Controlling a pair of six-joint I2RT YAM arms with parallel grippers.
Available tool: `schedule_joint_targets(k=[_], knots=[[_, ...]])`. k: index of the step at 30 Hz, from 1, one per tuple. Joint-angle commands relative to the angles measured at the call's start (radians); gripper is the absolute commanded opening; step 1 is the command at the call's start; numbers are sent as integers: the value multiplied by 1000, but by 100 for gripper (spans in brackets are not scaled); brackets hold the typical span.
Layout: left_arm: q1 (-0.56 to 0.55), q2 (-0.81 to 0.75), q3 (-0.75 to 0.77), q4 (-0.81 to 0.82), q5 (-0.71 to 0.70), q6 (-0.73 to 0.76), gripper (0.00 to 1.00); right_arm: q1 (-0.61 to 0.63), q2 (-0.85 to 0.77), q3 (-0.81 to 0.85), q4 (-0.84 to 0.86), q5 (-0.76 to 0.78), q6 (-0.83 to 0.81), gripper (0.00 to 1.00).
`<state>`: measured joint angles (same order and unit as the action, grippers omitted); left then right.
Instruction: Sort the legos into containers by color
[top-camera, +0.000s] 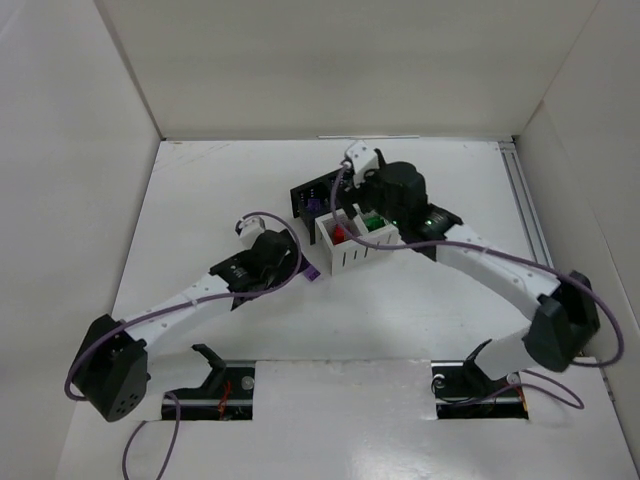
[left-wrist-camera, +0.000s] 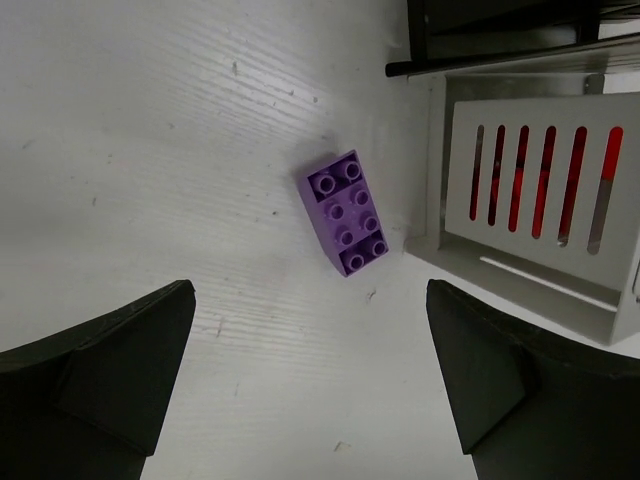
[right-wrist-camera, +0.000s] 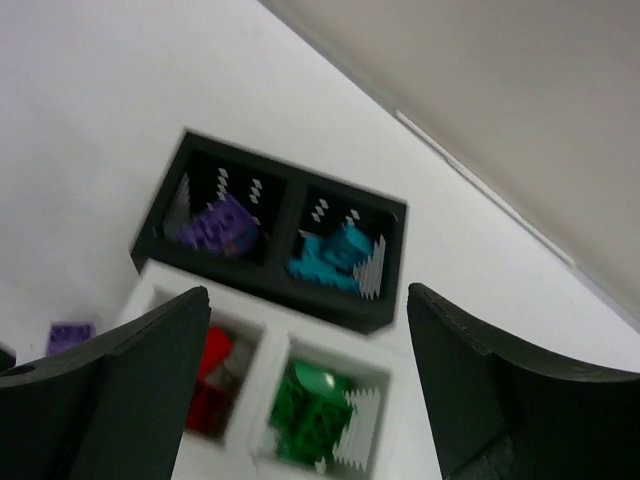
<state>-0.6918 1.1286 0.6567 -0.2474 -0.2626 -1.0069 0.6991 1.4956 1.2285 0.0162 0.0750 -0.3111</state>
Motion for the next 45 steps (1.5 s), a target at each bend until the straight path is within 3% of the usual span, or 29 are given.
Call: schedule_joint_targets(k=[1,8,13,15,19,27,29,34,36,45], knots=[[3,69,78,53,-1,-56,100,-44,-182,-173,28,78,35,85],[26,296,193,29,34,-139,91,-180,-535,-463,12,68,92,87],[48,419,244,17,56,-148,72,-245,-688,-504,-87,106,92,88],[48,433,244,28,65,-159,71,-268,-733,-515,-116,120,80,88],[48,483,267,19,49,-183,69,-293,-752,-515,-139,129,67,90],[3,600,396,-191,-70,-219,63,-320,-733,-547,-148,129,43,90],[3,600,396,-201,-70,-231,55,-320,-733,-547,-148,129,43,90],[-8,562,348,-246,-102,-251,24,-320,-771,-557,-148,160,43,90],[-18,544,348,-268,-102,-274,19,-320,-784,-567,-148,172,52,90],[-38,323,400,-403,-255,-283,18,-320,-836,-586,-166,193,52,90]])
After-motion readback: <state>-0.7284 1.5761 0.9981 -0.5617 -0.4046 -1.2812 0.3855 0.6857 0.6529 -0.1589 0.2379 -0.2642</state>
